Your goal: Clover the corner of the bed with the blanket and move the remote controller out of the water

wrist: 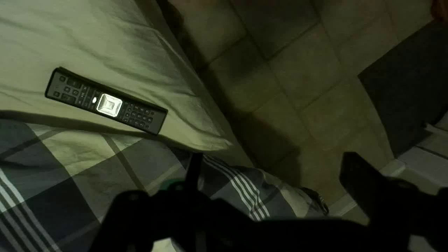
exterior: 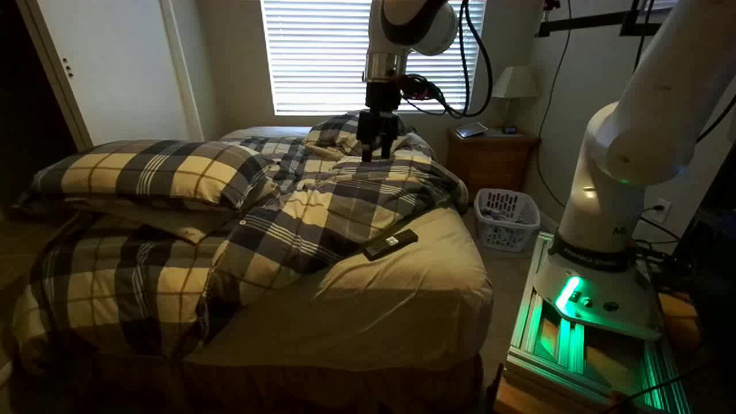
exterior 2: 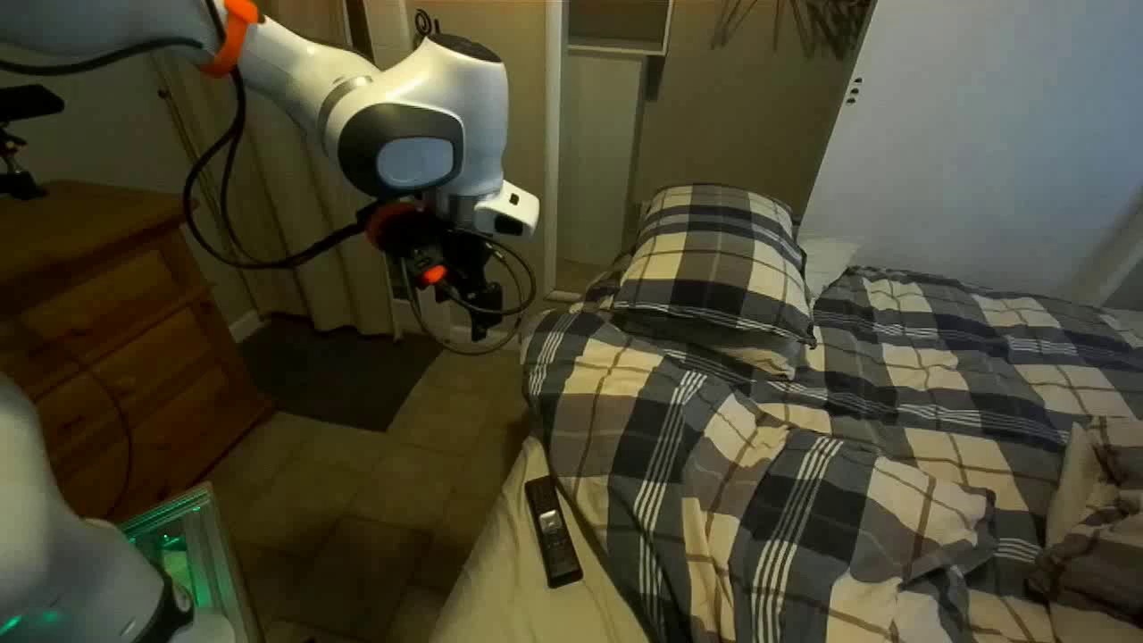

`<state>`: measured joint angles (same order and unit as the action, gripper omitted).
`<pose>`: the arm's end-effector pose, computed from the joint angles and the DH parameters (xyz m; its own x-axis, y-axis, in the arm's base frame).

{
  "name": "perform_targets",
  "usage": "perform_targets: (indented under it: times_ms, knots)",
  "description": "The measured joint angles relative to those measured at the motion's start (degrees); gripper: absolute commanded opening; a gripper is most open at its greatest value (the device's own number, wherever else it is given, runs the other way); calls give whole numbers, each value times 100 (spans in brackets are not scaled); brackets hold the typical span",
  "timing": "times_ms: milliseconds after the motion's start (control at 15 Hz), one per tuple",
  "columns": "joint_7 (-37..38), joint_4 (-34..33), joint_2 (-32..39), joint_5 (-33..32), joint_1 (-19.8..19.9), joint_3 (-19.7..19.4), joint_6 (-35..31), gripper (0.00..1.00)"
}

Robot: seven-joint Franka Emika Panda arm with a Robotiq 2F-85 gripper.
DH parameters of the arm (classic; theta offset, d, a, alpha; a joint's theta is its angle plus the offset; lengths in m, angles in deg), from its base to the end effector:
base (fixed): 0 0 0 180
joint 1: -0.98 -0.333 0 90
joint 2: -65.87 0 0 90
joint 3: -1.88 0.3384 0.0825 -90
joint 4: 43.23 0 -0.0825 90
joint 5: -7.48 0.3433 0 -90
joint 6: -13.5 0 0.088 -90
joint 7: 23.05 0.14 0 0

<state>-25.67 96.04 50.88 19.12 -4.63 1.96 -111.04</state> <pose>0.4084 0.0540 0.4175 0.9996 0.0297 0.0026 0.0297 -0.9856 -0.1664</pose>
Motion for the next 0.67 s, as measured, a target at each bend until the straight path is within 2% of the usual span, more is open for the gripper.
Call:
perform_targets:
  times_ms: [467,667]
  knots:
    - [16,-10,16,-3,31,-2,82,100]
    - [7,-165,246,-201,239,-74,832,100]
